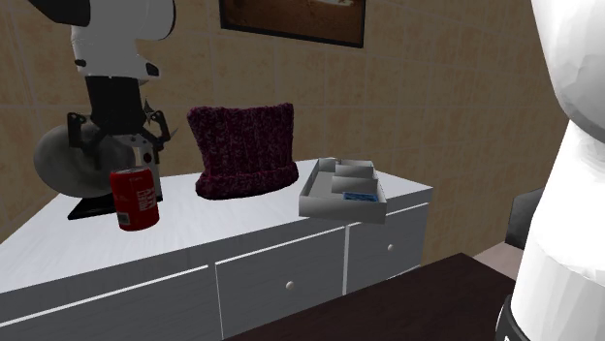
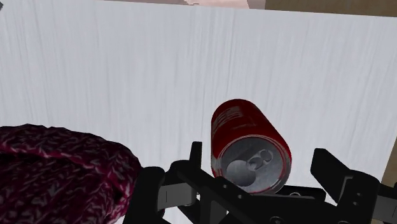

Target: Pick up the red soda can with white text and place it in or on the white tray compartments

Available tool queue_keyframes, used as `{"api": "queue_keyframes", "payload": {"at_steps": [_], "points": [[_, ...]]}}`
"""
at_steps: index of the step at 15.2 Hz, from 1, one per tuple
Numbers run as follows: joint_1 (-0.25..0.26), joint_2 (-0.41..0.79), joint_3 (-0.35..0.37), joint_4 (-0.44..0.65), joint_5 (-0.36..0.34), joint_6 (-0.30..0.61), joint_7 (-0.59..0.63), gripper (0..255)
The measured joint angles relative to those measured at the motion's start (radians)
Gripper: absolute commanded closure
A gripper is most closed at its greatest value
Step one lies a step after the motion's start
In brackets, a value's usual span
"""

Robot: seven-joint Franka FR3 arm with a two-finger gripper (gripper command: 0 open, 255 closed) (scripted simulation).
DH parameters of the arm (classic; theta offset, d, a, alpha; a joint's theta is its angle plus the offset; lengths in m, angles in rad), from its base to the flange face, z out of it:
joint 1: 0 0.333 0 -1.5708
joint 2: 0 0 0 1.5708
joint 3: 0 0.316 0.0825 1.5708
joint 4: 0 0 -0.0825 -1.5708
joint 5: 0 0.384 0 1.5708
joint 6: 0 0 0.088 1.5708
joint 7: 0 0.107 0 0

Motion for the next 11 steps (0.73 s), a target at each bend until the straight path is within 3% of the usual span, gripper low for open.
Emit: {"api": "queue_keyframes", "payload": {"at_steps": [11], "points": [[0.011,0.052,-0.016,-0.018,-0.029,0.065,0.018,0]]}}
